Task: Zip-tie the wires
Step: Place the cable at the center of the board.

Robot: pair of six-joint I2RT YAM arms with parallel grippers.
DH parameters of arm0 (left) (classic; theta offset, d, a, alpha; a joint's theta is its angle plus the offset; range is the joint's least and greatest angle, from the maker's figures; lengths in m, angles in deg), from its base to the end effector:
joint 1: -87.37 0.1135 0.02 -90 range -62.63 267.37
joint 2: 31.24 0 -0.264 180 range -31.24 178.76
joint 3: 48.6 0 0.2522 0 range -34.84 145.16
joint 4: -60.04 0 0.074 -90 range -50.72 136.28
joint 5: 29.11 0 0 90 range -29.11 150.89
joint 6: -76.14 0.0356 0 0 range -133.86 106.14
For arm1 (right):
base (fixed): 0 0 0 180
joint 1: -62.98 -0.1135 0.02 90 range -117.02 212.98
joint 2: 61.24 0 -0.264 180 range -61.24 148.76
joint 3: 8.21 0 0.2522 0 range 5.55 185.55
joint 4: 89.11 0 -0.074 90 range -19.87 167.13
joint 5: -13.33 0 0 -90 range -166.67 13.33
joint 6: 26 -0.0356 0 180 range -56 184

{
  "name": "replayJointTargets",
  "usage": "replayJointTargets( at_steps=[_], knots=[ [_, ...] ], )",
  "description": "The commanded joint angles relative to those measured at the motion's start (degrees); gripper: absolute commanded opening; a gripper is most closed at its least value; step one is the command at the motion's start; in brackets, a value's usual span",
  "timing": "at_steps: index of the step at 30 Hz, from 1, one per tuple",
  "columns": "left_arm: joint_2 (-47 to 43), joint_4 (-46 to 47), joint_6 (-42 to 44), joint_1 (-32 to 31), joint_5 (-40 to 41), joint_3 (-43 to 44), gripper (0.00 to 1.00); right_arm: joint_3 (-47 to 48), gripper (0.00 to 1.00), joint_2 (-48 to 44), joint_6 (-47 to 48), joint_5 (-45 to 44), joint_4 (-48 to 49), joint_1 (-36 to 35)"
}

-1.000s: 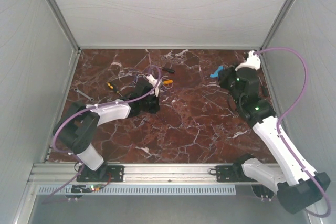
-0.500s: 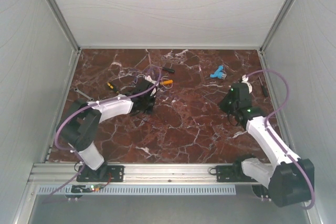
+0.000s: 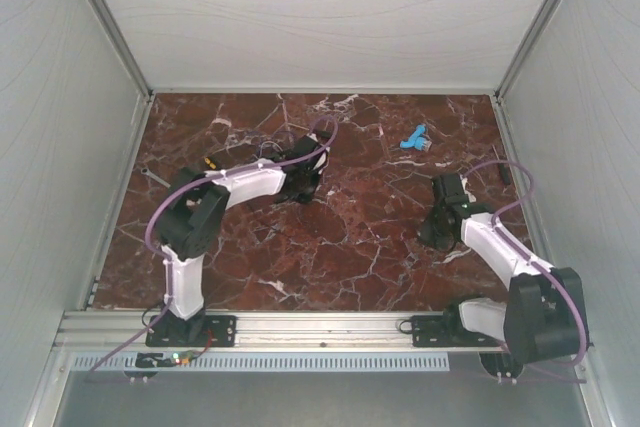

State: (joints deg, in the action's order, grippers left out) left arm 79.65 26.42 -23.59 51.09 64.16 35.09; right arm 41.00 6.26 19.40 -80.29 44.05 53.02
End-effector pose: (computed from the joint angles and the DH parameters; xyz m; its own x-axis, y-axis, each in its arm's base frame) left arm 0.3171 -0.2302 0.1492 -0.7898 0.3704 -0.4890 0.4412 0.8968 -0.0333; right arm 0.2018 0.0332 0.1789 -0.7391 0.5817 -0.3397 0.5232 0.8133 0.2545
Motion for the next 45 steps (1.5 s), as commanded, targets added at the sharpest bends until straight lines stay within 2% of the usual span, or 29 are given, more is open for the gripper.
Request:
replayJointTargets(
  at_steps=[1,7,9,11,13,17,20,26,28,30,32,36,45],
  knots=[
    [4.9,-2.3,2.1,-1.0,0.4,7.8,0.00,-0.2,0.00,1.9,-3.7,1.4,-8.0,0.5],
    [13.1,-5.8,3.6,-1.5,-1.1,18.7,0.00,-4.3,0.00,-1.9,-5.2,2.2,-7.7,0.9],
    [14.5,-6.6,4.1,-1.9,-1.5,20.2,0.01,-4.5,0.07,-3.8,-5.0,1.4,-8.9,1.3],
    [15.2,-6.7,4.5,-2.3,-1.7,20.6,0.07,-4.6,0.11,-5.9,-4.9,0.9,-9.6,1.6],
    [15.3,-6.5,4.8,-2.6,-1.8,20.6,0.16,-5.0,0.14,-7.8,-4.9,1.1,-9.6,1.6],
    [14.9,-6.7,5.5,-2.7,-1.7,21.2,0.46,-5.1,0.19,-9.0,-5.1,1.3,-8.9,1.7],
    [14.1,-7.0,6.1,-2.8,-1.9,21.7,0.62,-5.0,0.26,-8.4,-4.8,1.3,-8.4,1.8],
    [11.2,-7.0,6.5,-2.9,-4.3,20.7,0.87,-4.0,0.57,-8.4,-4.1,1.1,-8.4,1.7],
    [9.9,-7.0,6.7,-2.9,-5.6,20.0,0.98,-3.5,0.72,-9.3,-3.8,1.4,-8.4,1.7],
    [8.6,-6.7,6.7,-2.9,-6.8,19.2,1.00,-2.7,0.80,-10.3,-3.0,1.8,-8.3,1.7],
    [7.0,-5.9,6.5,-2.9,-8.3,18.0,1.00,-1.9,0.82,-11.6,-2.2,2.0,-8.3,1.7],
    [4.3,-5.4,5.7,-2.9,-10.1,17.1,1.00,-0.9,0.82,-14.6,0.7,3.9,-7.1,1.7],
    [-3.5,-2.3,0.7,-2.4,-11.9,13.7,1.00,-2.1,0.79,-22.2,6.2,16.5,2.1,1.7]
  ],
)
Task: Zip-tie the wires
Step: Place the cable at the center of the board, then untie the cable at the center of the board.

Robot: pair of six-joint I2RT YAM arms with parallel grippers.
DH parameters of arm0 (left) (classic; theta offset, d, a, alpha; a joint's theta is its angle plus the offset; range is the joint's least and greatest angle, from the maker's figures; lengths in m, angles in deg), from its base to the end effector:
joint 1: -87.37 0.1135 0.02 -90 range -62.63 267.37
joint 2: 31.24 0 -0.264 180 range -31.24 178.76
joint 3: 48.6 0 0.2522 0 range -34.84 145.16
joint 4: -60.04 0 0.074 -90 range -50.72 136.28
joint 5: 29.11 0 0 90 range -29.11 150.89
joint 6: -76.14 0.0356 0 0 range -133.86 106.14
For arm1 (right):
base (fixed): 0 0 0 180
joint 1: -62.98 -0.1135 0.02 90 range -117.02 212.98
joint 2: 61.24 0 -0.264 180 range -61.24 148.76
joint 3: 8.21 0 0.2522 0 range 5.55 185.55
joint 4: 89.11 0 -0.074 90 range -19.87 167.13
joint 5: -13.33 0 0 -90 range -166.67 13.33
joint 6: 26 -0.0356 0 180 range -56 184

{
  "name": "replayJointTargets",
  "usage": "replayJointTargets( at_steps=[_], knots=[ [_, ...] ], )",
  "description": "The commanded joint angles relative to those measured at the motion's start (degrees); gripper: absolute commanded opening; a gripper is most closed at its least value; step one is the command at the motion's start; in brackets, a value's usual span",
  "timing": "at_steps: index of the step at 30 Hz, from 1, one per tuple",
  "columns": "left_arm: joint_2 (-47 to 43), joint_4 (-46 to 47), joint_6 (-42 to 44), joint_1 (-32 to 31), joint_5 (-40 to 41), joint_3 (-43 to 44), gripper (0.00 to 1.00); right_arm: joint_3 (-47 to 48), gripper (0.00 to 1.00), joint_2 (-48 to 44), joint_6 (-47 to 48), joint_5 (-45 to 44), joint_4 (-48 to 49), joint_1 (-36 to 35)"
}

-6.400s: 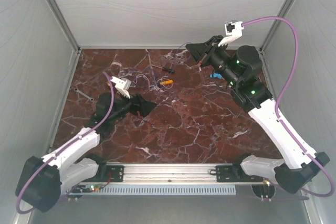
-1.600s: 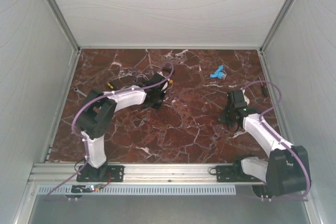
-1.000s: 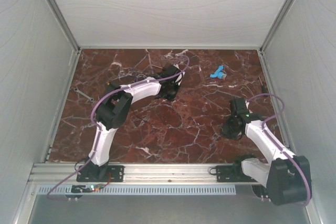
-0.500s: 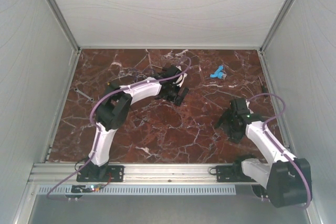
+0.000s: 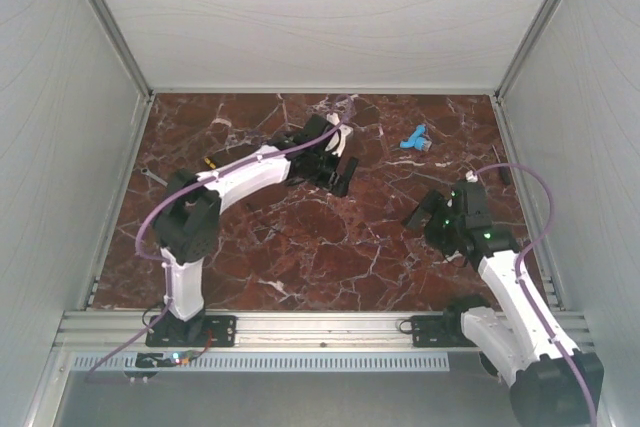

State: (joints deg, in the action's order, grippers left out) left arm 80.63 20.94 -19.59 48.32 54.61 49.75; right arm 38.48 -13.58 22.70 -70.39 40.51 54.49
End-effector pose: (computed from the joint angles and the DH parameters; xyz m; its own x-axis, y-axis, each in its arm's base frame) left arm 0.3315 -0.2739 0.2126 -0.6817 0.4252 -0.5954 0.6128 0.7764 -0.1471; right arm 0.1603 0.0279 0.2189 -0.7217 0.5556 -0.4128 0.3488 0.8071 0.4764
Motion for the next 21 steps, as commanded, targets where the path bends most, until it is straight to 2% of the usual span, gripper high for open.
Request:
replayJointTargets(
  at_steps=[1,6,11,15,21],
  knots=[
    [-6.0,4.2,-4.2,0.7,-2.3,-1.9,1.00,0.6,0.79,-2.5,2.9,7.3,6.3,0.2],
    [-13.5,8.1,-6.7,3.6,6.6,-8.1,1.00,0.8,0.77,-2.7,3.5,11.6,9.8,0.0],
    [-18.1,11.3,-9.8,9.7,8.2,-14.7,0.99,0.7,0.77,-2.1,4.7,12.3,12.2,-0.9],
    [-19.2,16.1,-12.5,12.4,8.3,-19.5,0.92,-0.4,0.77,-1.7,4.6,13.6,15.1,-1.3],
    [-14.4,22.8,-15.9,13.4,11.3,-19.8,0.80,-2.2,0.77,-0.8,3.2,16.9,18.6,-1.5]
  ],
)
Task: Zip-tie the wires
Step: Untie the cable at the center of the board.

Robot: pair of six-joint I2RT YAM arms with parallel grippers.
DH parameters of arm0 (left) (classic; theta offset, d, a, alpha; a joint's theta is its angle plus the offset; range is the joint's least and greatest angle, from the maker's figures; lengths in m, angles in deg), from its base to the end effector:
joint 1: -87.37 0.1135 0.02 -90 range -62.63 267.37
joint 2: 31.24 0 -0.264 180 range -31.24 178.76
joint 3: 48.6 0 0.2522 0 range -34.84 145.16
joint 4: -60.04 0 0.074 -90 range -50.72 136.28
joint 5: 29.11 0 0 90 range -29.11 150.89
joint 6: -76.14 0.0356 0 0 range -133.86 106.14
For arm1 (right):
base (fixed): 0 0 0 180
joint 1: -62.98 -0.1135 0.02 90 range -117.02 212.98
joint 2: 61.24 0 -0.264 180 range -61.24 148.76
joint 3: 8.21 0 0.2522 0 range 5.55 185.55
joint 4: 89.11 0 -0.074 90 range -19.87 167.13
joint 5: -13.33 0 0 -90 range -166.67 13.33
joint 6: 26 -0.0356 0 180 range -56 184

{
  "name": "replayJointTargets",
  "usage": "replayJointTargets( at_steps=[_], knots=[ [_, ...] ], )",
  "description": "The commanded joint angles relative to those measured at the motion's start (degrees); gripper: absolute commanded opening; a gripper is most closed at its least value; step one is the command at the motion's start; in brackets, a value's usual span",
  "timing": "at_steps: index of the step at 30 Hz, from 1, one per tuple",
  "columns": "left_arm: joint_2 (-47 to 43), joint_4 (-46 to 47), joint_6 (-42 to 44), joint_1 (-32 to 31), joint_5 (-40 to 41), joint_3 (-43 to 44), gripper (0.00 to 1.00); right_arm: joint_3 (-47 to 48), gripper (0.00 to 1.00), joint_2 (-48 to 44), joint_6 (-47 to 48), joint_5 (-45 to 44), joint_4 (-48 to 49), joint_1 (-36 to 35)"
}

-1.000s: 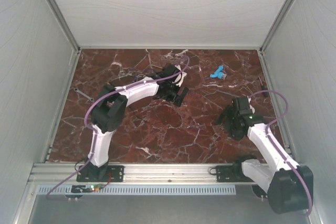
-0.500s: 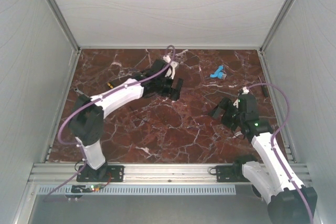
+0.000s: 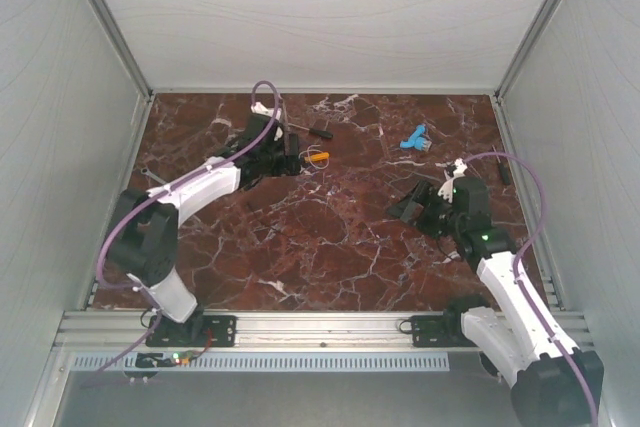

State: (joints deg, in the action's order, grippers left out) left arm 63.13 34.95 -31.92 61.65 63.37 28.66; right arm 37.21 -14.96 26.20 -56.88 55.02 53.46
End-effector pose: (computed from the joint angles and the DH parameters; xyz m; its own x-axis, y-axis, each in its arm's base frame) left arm 0.3271 -0.1559 0.2289 -0.7008 -0.0062 -0.7133 0.1971 0.9593 -0.2020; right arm 0.1715 0.0410 0.2362 -0.7254 0.4631 -0.5092 0.0271 0.7584 0.6512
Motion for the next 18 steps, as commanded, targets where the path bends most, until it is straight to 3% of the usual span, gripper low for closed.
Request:
replayJointTargets(
  at_steps=[1,4,13,15,16,17,18],
  knots=[
    [3.8,10.2,-4.0,0.2,3.1,1.4,0.77,-0.8,0.77,0.8,0.0,3.4,4.0,-0.5],
    [6.8,14.0,-4.6,0.6,3.4,1.5,0.66,-0.6,0.77,1.1,0.6,3.0,3.3,-0.5],
    [13.8,18.1,-4.4,0.7,9.2,4.3,0.46,-1.5,0.77,1.1,1.1,2.9,3.4,-0.4],
    [14.4,19.6,-4.2,0.7,10.3,4.1,0.29,-1.4,0.77,1.6,1.3,3.0,3.5,-0.5],
    [14.4,20.6,-3.8,0.7,10.5,3.9,0.09,-1.4,0.77,1.8,1.4,3.1,3.5,-0.4],
    [14.3,21.3,-3.3,0.7,10.9,3.8,0.00,-1.3,0.77,2.0,1.5,3.1,3.4,-0.4],
    [14.0,21.5,-2.8,0.7,11.3,3.7,0.00,-1.2,0.77,2.2,1.7,3.0,3.4,-0.4]
  ],
)
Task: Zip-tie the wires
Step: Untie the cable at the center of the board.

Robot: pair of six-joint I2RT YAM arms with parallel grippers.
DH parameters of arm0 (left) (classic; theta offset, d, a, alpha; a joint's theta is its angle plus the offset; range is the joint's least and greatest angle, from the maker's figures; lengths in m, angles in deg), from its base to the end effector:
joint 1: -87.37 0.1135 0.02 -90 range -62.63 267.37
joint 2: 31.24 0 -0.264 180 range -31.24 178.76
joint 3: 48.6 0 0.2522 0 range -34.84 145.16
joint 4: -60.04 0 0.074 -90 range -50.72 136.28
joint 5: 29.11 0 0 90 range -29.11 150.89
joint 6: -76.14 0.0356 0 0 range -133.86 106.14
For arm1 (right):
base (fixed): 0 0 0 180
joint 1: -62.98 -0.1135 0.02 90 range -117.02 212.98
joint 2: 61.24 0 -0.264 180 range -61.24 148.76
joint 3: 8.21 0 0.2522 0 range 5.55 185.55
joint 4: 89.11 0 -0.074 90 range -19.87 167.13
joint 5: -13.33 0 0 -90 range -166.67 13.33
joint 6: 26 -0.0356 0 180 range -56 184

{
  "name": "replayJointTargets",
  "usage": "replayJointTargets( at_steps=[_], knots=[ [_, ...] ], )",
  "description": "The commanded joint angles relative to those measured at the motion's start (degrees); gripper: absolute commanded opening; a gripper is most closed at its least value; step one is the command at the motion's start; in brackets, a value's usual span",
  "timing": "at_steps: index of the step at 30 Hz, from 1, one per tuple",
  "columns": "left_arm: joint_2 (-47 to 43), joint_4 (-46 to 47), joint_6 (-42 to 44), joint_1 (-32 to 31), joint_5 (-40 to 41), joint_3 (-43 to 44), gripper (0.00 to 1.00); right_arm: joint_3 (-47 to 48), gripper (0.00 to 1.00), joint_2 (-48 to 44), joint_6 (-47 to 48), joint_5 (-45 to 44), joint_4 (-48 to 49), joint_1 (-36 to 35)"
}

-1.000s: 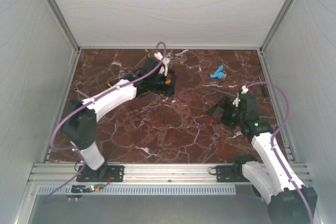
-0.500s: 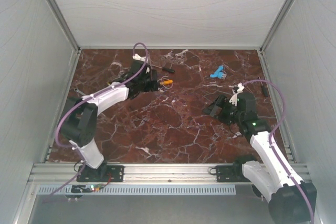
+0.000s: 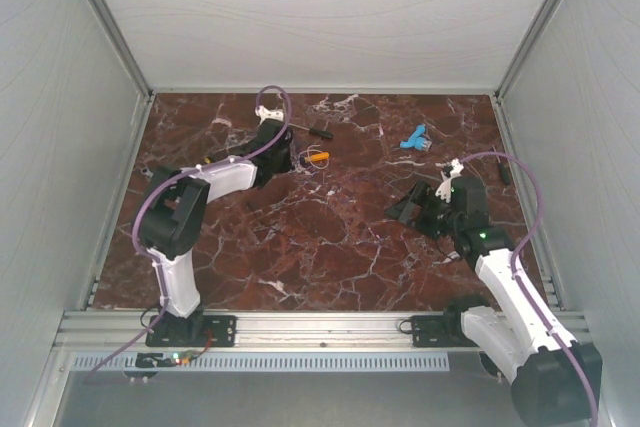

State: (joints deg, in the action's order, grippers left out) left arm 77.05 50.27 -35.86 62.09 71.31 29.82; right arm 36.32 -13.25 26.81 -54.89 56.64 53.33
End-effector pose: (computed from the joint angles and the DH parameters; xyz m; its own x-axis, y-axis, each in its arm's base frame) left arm 0.3694 -0.1673 0.1690 -0.6450 -0.1028 -0.7572 0.0566 0.9818 -0.1815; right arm 0.1750 0.0432 0.2290 -0.7494 0.4419 -0.4930 0.0100 0.7521 0.6590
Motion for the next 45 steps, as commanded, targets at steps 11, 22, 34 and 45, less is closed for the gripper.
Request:
replayJointTargets(
  at_steps=[11,22,34,45],
  knots=[
    [-12.9,2.7,6.3,0.2,2.6,3.4,0.00,0.4,0.77,1.0,2.2,0.8,3.6,-0.3],
    [-21.3,-1.5,9.3,2.3,6.4,12.5,0.00,1.5,0.77,0.9,2.2,1.8,3.5,-0.3],
    [-29.5,7.1,-3.4,11.2,-13.9,16.0,0.00,-0.3,0.77,-0.6,3.6,4.5,14.4,-7.2],
    [-34.5,17.9,-12.6,15.6,-27.5,10.8,0.00,0.8,0.75,1.1,14.6,-9.6,36.7,-20.3]
  ],
)
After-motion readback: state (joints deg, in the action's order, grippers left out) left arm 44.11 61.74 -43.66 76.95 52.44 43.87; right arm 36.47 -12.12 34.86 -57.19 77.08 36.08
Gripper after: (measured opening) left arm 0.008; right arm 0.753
